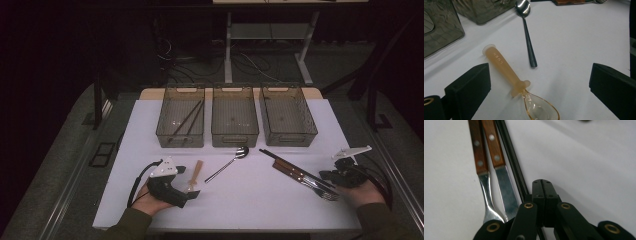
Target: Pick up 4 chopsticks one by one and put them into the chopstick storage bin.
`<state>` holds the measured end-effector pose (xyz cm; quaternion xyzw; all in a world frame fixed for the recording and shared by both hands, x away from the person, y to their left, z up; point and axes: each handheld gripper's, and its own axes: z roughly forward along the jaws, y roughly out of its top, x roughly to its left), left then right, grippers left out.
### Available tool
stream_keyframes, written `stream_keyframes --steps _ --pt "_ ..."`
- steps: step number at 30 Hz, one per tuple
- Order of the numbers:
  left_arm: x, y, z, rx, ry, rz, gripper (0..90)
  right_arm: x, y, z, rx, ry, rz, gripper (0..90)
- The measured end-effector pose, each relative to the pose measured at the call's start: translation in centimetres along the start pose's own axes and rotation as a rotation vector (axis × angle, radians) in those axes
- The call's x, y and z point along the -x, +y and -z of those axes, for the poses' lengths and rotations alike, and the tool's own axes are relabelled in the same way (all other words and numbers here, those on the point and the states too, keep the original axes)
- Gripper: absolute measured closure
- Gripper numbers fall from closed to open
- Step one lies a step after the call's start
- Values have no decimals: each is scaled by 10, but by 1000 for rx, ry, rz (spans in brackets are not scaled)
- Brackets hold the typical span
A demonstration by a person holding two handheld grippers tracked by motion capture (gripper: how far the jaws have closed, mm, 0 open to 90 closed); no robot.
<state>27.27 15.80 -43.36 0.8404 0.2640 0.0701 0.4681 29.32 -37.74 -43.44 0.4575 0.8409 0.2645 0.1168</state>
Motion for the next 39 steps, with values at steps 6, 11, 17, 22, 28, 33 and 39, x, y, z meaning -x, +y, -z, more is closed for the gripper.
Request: stream_keyframes --steps 6,11,17,22,28,33,39 --pt "0 0 0 -4 -1 -1 27 -4 14 2 85 54 28 835" --pt "0 0 -1 -6 -2 1 27 -11 28 -8 93 91 81 814" --pt "0 0 -1 -5 -3 0 27 -12 34 -18 79 128 94 814" --pt "0 0 -1 -5 -5 -5 27 -11 33 -19 75 123 103 815" --pt "0 0 -1 -4 -5 -6 27 -12 32 -22 54 124 105 815" --pt "0 0 -1 -4 -5 -5 27 -12 32 -24 42 119 114 821" --pt "0 0 -1 -4 -5 -6 27 -10 31 -26 36 108 112 826"
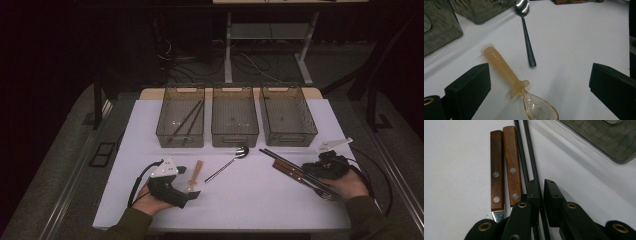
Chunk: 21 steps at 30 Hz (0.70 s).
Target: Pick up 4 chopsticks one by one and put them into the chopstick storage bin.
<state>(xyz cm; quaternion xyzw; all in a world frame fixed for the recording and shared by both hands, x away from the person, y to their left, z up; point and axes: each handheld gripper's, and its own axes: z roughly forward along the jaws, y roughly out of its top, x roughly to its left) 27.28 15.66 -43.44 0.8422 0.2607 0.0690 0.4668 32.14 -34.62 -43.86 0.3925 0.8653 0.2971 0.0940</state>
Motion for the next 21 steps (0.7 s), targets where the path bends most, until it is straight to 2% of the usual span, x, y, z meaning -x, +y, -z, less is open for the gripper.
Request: stream_keyframes --steps 9,21 --pt "0 0 -1 -7 -1 0 27 3 1 -5 11 -2 13 825" --pt "0 0 -1 -9 -4 1 27 4 5 -11 35 17 78 846"
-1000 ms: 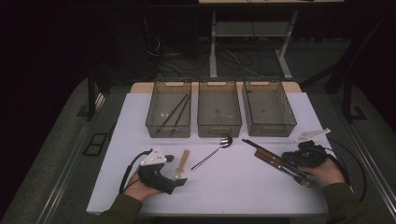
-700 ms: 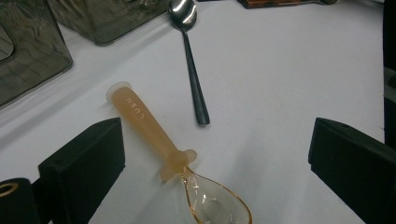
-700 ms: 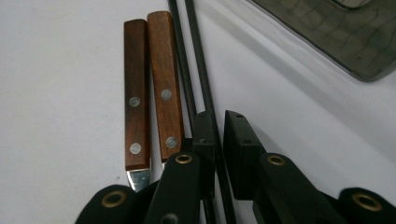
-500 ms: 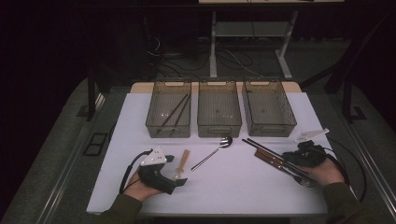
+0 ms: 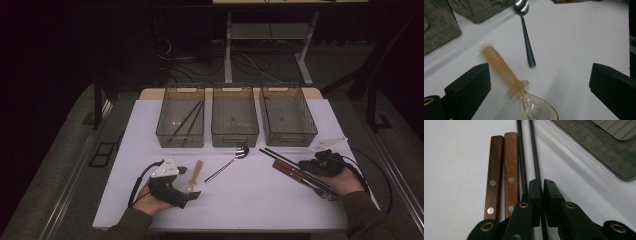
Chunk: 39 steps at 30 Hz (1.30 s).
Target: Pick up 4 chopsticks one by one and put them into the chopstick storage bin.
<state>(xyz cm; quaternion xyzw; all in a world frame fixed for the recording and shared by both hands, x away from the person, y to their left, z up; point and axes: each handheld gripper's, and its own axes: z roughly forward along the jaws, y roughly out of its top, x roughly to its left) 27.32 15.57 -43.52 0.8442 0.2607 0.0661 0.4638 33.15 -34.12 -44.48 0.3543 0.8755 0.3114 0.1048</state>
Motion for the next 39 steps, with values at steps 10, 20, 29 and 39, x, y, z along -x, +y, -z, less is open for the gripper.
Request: stream_keyframes --steps 10,20,29,39 --pt "0 0 0 1 -1 0 27 0 0 1 -4 8 53 854" --pt "0 0 0 2 0 -1 27 1 0 10 20 -6 36 854" --pt "0 0 1 3 1 -3 27 3 0 16 36 2 17 854" --pt "0 0 1 3 1 -5 27 2 3 32 75 15 -12 855"
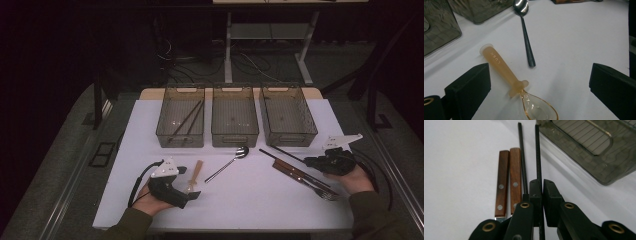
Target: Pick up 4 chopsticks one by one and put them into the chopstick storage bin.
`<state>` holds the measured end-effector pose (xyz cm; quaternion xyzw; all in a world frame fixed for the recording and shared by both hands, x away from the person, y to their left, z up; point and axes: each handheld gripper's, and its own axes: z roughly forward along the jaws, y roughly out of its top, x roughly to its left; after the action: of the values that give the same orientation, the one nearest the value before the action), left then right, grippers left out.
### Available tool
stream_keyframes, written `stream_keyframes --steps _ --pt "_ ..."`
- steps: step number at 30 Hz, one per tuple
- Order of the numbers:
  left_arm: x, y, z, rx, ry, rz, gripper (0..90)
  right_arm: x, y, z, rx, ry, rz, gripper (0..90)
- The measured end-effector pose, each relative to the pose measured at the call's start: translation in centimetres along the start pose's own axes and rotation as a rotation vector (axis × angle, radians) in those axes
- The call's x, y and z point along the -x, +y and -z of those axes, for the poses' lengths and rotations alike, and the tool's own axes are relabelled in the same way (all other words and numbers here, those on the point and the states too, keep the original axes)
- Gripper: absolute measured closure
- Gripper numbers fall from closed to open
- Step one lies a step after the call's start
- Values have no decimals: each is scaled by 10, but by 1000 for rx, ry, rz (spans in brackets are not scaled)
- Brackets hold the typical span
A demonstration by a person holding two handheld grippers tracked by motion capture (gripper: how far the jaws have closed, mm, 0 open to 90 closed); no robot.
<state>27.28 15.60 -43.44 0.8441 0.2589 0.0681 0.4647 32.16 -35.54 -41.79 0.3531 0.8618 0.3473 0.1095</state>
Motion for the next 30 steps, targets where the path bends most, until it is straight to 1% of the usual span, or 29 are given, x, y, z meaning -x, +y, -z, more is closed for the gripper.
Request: stream_keyframes --steps 1,2,10,15,20,25,30 --pt "0 0 0 0 0 1 27 -1 0 2 14 2 6 855" --pt "0 0 0 1 0 1 27 -1 1 3 23 10 0 855" --pt "0 0 0 2 -2 3 27 -7 6 10 71 47 6 855" --pt "0 0 0 0 0 1 26 -13 13 15 117 75 13 855" --pt "0 -1 0 5 -2 2 23 -20 19 15 139 95 15 855" --pt "1 -2 -2 4 -2 2 0 -26 25 15 160 117 20 855" --pt "0 -3 0 7 1 -2 0 -34 32 12 172 119 20 854"
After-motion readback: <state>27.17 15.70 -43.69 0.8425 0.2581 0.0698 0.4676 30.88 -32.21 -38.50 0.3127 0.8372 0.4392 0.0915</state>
